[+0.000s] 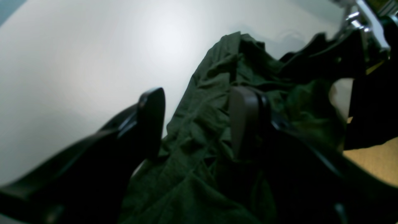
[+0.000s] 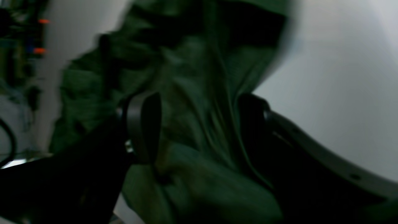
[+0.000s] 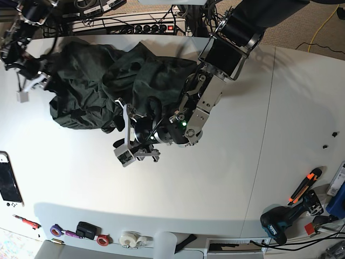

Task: Layout the t-shirt on the table in an organized manner, then fold the t-shirt properly
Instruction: 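Lift the bundle edge with the left gripper and fold it over toward the right gripper, then release the fabric and raise the left gripper away from the bundle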

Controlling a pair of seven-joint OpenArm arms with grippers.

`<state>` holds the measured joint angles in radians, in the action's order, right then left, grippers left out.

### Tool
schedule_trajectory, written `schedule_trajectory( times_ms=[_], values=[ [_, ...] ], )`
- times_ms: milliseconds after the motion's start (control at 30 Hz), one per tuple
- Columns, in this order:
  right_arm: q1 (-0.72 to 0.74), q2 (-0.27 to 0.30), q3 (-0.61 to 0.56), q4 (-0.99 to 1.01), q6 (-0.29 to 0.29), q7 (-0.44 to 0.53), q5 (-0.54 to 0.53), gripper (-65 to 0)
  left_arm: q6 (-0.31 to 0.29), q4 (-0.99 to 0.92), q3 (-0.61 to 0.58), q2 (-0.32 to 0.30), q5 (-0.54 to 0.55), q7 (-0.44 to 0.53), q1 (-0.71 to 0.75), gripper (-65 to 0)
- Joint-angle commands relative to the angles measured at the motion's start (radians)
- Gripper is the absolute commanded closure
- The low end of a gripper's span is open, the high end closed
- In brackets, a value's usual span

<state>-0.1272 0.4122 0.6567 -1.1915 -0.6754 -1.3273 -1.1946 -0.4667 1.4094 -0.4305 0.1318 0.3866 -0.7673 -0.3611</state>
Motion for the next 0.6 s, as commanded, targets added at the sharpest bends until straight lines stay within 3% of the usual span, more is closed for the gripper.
schedule_trajectory(
  times_ms=[0,167,200,300,433,567],
  values=[
    [-0.011,-0.002,-0.014,0.005,0.018,-0.069,0.089,-39.2,-0.001,0.021,0.002,0.018,0.019,0.02,-0.024,-34.0],
    [-0.011,0.002,-0.016,0.005,0.018,-0.069,0.089,-36.8,-0.001,0.026,0.002,0.017,0.019,-0.016,-0.024,-34.0],
    [-0.011,0.004,-0.015,0.005,0.018,-0.069,0.089,-30.0,0.0,0.033,0.005,0.017,0.019,-0.023,-0.024,-33.9],
    [-0.009,0.018,-0.015,0.005,0.018,-0.069,0.074,-0.2,-0.001,0.083,0.035,0.017,0.051,-0.05,-0.024,-33.9],
    [-0.008,0.04,-0.015,0.002,0.012,-0.069,-0.066,0.0,-0.005,0.185,0.13,0.009,0.129,-0.162,-0.024,-33.9],
    [-0.009,0.047,-0.015,-0.056,-0.023,-0.069,-0.201,0.0,-0.005,0.232,0.201,-0.083,0.202,-0.198,-0.003,-33.9]
  ],
)
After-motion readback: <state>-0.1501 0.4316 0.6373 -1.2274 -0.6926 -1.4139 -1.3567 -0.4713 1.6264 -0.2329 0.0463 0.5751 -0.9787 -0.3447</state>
